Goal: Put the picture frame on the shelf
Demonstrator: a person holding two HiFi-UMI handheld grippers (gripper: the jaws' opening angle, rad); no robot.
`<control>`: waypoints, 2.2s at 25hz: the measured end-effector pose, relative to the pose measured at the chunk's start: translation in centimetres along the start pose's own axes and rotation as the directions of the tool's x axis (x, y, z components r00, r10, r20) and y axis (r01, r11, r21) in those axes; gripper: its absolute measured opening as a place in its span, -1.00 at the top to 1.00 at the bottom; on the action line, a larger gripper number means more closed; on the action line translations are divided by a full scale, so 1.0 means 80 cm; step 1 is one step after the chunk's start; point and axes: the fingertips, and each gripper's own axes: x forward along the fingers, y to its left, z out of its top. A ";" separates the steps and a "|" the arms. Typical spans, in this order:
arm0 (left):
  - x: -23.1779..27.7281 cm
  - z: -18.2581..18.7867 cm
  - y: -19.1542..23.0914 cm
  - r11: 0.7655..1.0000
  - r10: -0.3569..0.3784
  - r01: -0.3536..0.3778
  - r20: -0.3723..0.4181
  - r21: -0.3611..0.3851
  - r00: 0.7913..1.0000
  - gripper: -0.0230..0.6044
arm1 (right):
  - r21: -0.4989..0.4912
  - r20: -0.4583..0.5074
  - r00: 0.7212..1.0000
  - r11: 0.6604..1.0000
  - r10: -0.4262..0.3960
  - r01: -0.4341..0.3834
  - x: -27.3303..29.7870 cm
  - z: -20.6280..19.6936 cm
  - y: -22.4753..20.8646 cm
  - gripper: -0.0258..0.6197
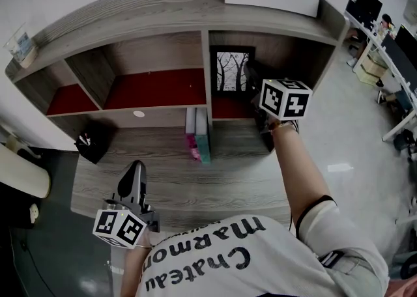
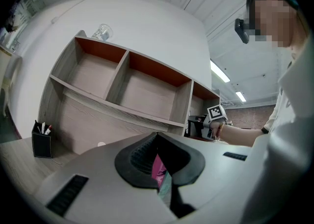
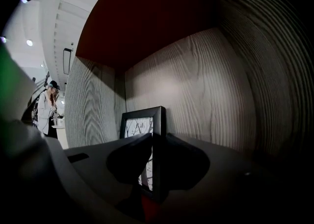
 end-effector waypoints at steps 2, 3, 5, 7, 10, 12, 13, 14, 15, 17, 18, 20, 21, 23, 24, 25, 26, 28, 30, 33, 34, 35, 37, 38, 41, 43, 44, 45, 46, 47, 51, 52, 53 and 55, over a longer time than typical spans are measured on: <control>-0.001 0.001 0.000 1.000 -0.002 0.002 0.002 0.003 1.000 0.87 | -0.004 -0.003 1.000 1.000 -0.004 0.004 0.001 0.000 -0.001 0.62; -0.001 0.002 0.000 1.000 -0.004 0.004 0.002 0.006 1.000 0.88 | -0.004 -0.003 1.000 1.000 -0.006 0.006 0.001 0.000 -0.001 0.62; -0.002 0.004 0.000 1.000 -0.006 0.006 0.005 0.008 1.000 0.88 | -0.006 -0.002 1.000 1.000 -0.009 0.009 0.002 0.000 -0.002 0.62; -0.004 0.004 0.002 1.000 -0.004 0.004 0.009 0.008 1.000 0.87 | -0.009 -0.001 1.000 1.000 -0.009 0.009 0.003 0.001 -0.002 0.62; -0.006 0.004 0.005 1.000 0.001 -0.001 0.010 0.004 1.000 0.88 | -0.012 0.001 1.000 1.000 -0.010 0.010 0.003 0.001 -0.001 0.62; -0.006 0.004 0.007 1.000 0.001 -0.001 0.010 0.002 1.000 0.87 | -0.014 0.005 1.000 1.000 -0.008 0.009 0.004 0.002 -0.001 0.62; -0.006 0.003 0.007 1.000 0.000 0.000 0.009 0.001 1.000 0.88 | -0.015 0.006 1.000 1.000 -0.007 0.007 0.004 0.002 0.000 0.61; -0.006 0.003 0.008 1.000 0.000 0.000 0.009 0.000 1.000 0.87 | -0.015 0.005 1.000 1.000 -0.004 0.004 0.004 0.002 0.000 0.61; -0.006 0.002 0.008 1.000 0.000 0.000 0.009 -0.001 1.000 0.87 | -0.015 0.004 1.000 1.000 -0.002 0.002 0.004 0.001 0.000 0.61; -0.005 0.002 0.009 1.000 -0.001 0.001 0.009 -0.003 1.000 0.88 | -0.020 -0.002 1.000 1.000 -0.006 0.006 0.004 0.000 -0.002 0.61; -0.004 0.001 0.008 1.000 -0.002 0.002 0.009 -0.004 1.000 0.87 | -0.022 -0.004 1.000 1.000 -0.008 0.008 0.003 0.000 -0.002 0.61; -0.002 0.000 0.007 1.000 -0.006 0.006 0.008 -0.004 1.000 0.87 | -0.026 -0.002 1.000 1.000 -0.009 0.009 0.003 0.000 -0.002 0.61; -0.002 0.000 0.006 1.000 -0.008 0.008 0.008 -0.004 1.000 0.87 | -0.026 0.001 1.000 1.000 -0.009 0.009 0.003 0.000 -0.002 0.61; -0.001 0.000 0.005 1.000 -0.010 0.010 0.009 -0.005 1.000 0.87 | -0.026 0.008 1.000 1.000 -0.008 0.008 0.003 0.000 -0.002 0.61; -0.001 0.000 0.005 1.000 -0.009 0.009 0.009 -0.006 1.000 0.87 | -0.028 0.009 1.000 1.000 -0.009 0.009 0.003 0.000 -0.002 0.61; -0.001 0.000 0.006 1.000 -0.008 0.008 0.009 -0.007 1.000 0.87 | -0.030 0.008 1.000 0.999 -0.009 0.009 0.004 0.000 -0.002 0.61; -0.001 0.000 0.006 1.000 -0.007 0.007 0.009 -0.009 1.000 0.87 | -0.031 0.006 1.000 0.999 -0.009 0.009 0.004 0.000 -0.002 0.61; -0.001 -0.001 0.007 1.000 -0.005 0.005 0.008 -0.012 1.000 0.87 | -0.031 0.003 1.000 0.999 -0.009 0.009 0.004 0.000 -0.002 0.61; -0.002 -0.003 0.008 1.000 -0.001 0.001 0.006 -0.012 1.000 0.87 | -0.039 0.002 1.000 0.999 -0.013 0.013 0.004 0.000 -0.002 0.60; -0.003 -0.005 0.010 1.000 0.006 -0.006 0.005 -0.013 1.000 0.87 | -0.043 0.000 1.000 0.999 -0.023 0.023 0.004 0.001 -0.003 0.58; -0.003 -0.004 0.011 1.000 0.008 -0.008 0.005 -0.012 1.000 0.87 | -0.034 0.001 1.000 0.999 -0.024 0.024 0.004 0.001 -0.004 0.56; -0.004 -0.004 0.012 1.000 0.010 -0.010 0.005 -0.012 1.000 0.87 | -0.023 0.002 1.000 0.999 -0.023 0.023 0.005 0.000 -0.005 0.54; -0.005 -0.003 0.013 1.000 0.012 -0.011 0.005 -0.011 1.000 0.87 | -0.003 0.002 1.000 1.000 -0.021 0.021 0.005 -0.001 -0.006 0.52; -0.006 -0.003 0.013 1.000 0.012 -0.011 0.005 -0.012 1.000 0.87 | 0.000 0.001 1.000 1.000 -0.022 0.022 0.005 -0.001 -0.006 0.52; -0.005 -0.002 0.013 1.000 0.011 -0.011 0.003 -0.015 1.000 0.87 | -0.007 -0.006 1.000 1.000 -0.030 0.030 0.004 -0.001 -0.007 0.51; -0.004 0.000 0.013 1.000 0.010 -0.010 0.006 -0.016 1.000 0.88 | -0.012 -0.005 0.999 0.999 -0.033 0.033 0.004 0.000 -0.007 0.51; -0.004 0.000 0.013 1.000 0.010 -0.010 0.007 -0.016 1.000 0.87 | -0.014 -0.003 0.999 0.999 -0.034 0.034 0.005 0.001 -0.006 0.51; -0.004 0.000 0.013 1.000 0.010 -0.010 0.007 -0.016 1.000 0.87 | -0.015 -0.002 0.999 0.999 -0.036 0.036 0.005 0.001 -0.006 0.52; -0.005 -0.001 0.013 1.000 0.010 -0.010 0.006 -0.016 1.000 0.87 | -0.016 -0.003 0.999 0.999 -0.037 0.037 0.005 0.001 -0.006 0.52; -0.005 -0.002 0.013 1.000 0.009 -0.009 0.004 -0.017 1.000 0.87 | -0.017 -0.006 0.999 0.999 -0.040 0.039 0.004 0.000 -0.006 0.51; -0.012 -0.003 0.012 1.000 0.011 -0.011 0.001 -0.021 1.000 0.87 | -0.022 -0.012 0.999 0.998 -0.051 0.051 0.003 0.000 -0.007 0.51; -0.015 -0.003 0.013 1.000 0.015 -0.015 0.003 -0.022 1.000 0.87 | -0.022 -0.010 0.999 0.998 -0.053 0.053 0.003 0.001 -0.007 0.51; -0.017 -0.003 0.015 1.000 0.020 -0.020 0.004 -0.024 1.000 0.87 | -0.022 -0.008 0.998 0.998 -0.054 0.054 0.004 0.001 -0.007 0.51; -0.023 -0.002 0.019 0.999 0.030 -0.029 0.008 -0.028 1.000 0.87 | -0.020 -0.007 0.998 0.998 -0.060 0.060 0.004 0.002 -0.007 0.51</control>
